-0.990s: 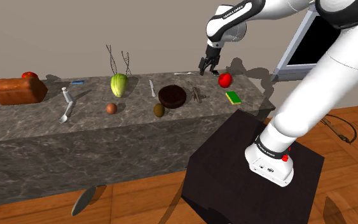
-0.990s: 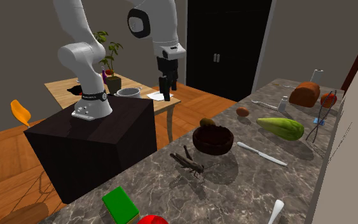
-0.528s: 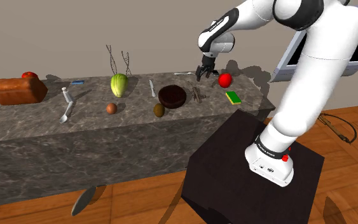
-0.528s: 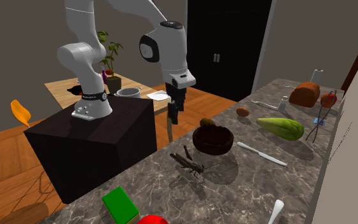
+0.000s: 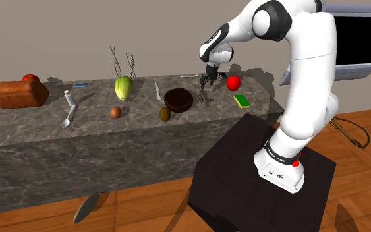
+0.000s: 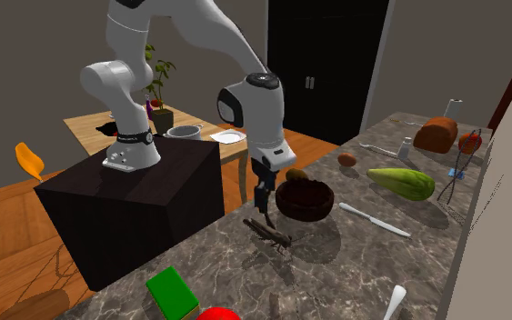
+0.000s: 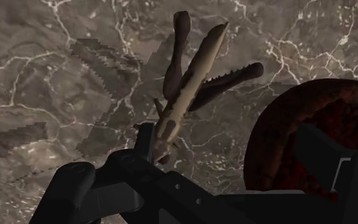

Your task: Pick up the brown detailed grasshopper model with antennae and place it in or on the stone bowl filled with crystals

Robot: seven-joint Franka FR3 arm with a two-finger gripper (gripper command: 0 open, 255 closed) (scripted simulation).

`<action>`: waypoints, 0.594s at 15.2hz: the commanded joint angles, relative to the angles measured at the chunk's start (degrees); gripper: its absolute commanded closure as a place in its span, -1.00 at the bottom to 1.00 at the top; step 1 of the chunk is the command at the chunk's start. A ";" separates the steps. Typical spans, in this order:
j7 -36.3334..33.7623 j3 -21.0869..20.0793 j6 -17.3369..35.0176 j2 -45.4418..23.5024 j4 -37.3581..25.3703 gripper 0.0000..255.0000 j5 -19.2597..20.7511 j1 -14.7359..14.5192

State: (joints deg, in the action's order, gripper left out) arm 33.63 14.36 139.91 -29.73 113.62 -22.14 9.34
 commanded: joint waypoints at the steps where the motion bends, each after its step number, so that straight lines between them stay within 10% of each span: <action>1: 1.36 -0.84 0.37 -4.84 -4.09 -1.00 -1.30 1.63; 9: 2.81 -2.87 0.47 -17.97 -16.62 -1.00 -3.11 5.28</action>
State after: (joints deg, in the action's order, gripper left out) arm 36.39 11.73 140.14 -46.57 97.91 -25.09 14.45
